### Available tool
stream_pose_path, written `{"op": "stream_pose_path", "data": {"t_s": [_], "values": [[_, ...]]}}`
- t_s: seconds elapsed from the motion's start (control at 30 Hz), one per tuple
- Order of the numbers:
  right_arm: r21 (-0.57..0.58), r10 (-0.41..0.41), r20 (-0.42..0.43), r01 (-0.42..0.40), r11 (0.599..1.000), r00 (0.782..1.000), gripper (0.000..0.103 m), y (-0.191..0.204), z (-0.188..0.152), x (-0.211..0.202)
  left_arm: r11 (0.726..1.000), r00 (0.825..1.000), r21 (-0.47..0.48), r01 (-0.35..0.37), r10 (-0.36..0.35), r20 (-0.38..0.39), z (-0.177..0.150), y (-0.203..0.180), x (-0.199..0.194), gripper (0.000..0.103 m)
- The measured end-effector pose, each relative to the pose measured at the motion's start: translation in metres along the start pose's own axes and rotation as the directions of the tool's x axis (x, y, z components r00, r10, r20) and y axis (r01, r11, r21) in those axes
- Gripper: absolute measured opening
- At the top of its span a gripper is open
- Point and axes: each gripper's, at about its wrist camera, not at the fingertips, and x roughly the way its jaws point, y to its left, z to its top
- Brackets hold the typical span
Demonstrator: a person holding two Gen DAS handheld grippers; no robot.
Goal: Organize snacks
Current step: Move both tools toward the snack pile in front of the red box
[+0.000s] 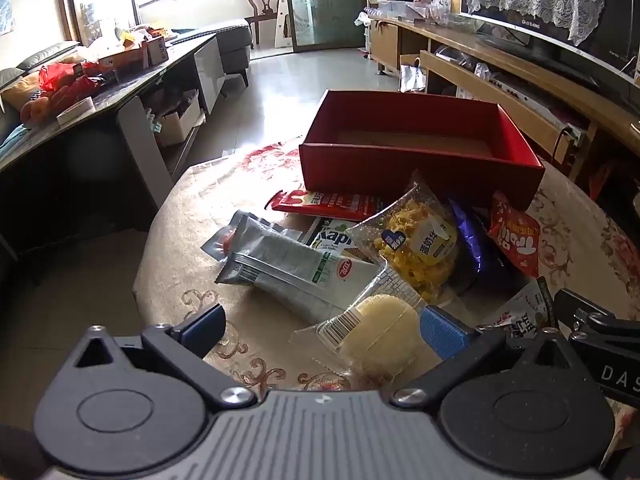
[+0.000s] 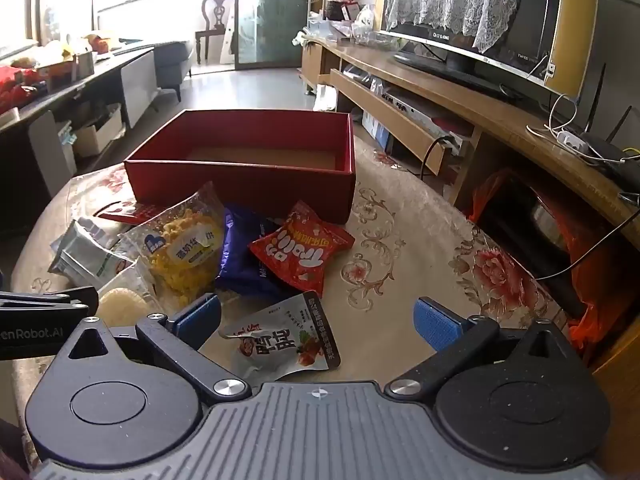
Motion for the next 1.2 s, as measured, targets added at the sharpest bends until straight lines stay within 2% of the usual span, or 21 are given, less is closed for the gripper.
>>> {"op": "stream_pose_path", "data": {"t_s": [0.37, 0.57, 1.2], "values": [[-0.010, 0.001, -0.026, -0.001, 1.000, 1.000, 0.103, -0.002, 0.000, 0.006, 1.000, 0.999, 0.019, -0.018, 0.019, -0.047, -0.004, -0.004, 0.011, 0.102], [-0.025, -0.005, -0.048, 0.003, 1.000, 0.999, 0.103, -0.003, -0.007, 0.011, 1.000, 0.997, 0.017, -0.004, 0.006, -0.082, -0.007, -0.004, 0.016, 0.102], [-0.064, -0.027, -0.097, 0.021, 0.998, 0.995, 0.103, 0.006, -0.007, 0.014, 1.000, 0.992, 0.028, -0.003, 0.007, -0.125, -0.010, -0.007, 0.022, 0.102]]}}
